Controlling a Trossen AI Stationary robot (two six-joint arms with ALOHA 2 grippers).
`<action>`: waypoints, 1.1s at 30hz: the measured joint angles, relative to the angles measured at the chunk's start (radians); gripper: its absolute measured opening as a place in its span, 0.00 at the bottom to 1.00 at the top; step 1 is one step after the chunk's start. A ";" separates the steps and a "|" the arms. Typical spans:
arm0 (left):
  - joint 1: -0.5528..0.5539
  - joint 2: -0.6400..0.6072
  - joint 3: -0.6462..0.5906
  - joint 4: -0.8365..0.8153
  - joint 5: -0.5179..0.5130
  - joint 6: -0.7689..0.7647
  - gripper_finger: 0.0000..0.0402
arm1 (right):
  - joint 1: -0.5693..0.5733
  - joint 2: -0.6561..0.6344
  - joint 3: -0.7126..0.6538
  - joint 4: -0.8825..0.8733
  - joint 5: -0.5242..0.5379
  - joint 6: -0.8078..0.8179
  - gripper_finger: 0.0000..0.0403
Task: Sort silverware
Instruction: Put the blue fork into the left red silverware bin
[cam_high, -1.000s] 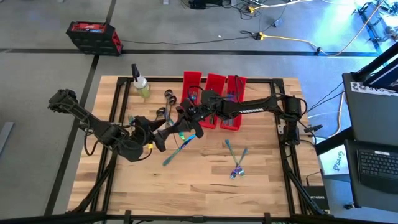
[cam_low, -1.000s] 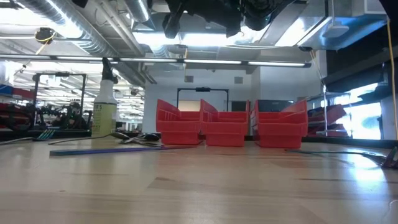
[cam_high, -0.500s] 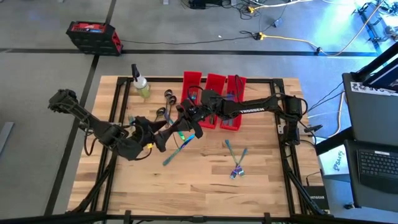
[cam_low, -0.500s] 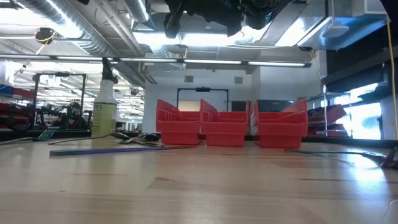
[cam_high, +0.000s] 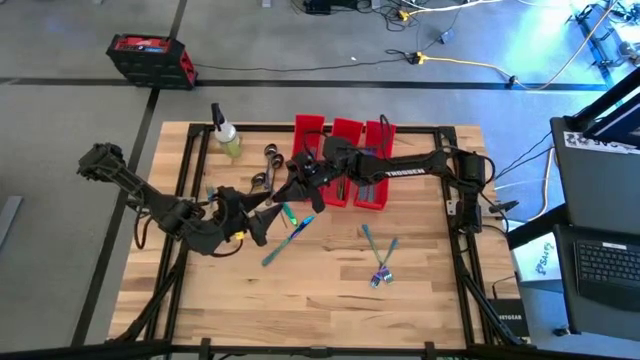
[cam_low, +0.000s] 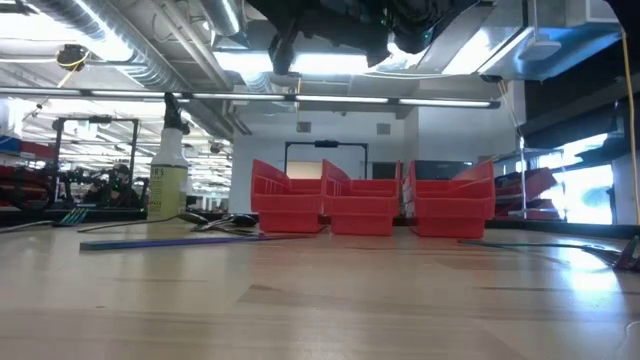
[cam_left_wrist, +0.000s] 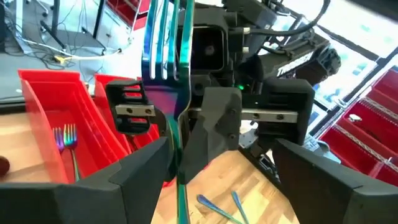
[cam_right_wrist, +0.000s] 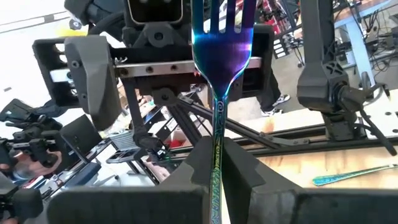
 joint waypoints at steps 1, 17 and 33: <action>-0.005 -0.001 0.000 -0.007 0.001 0.004 0.68 | 0.000 0.000 0.000 0.001 -0.001 0.000 0.00; 0.115 -0.192 -0.001 -0.018 0.646 0.480 0.68 | -0.071 -0.112 0.000 -0.223 0.178 -0.146 0.00; 0.478 -0.615 -0.380 0.109 1.230 0.682 0.68 | -0.086 -0.122 0.181 -0.703 0.923 -0.150 0.00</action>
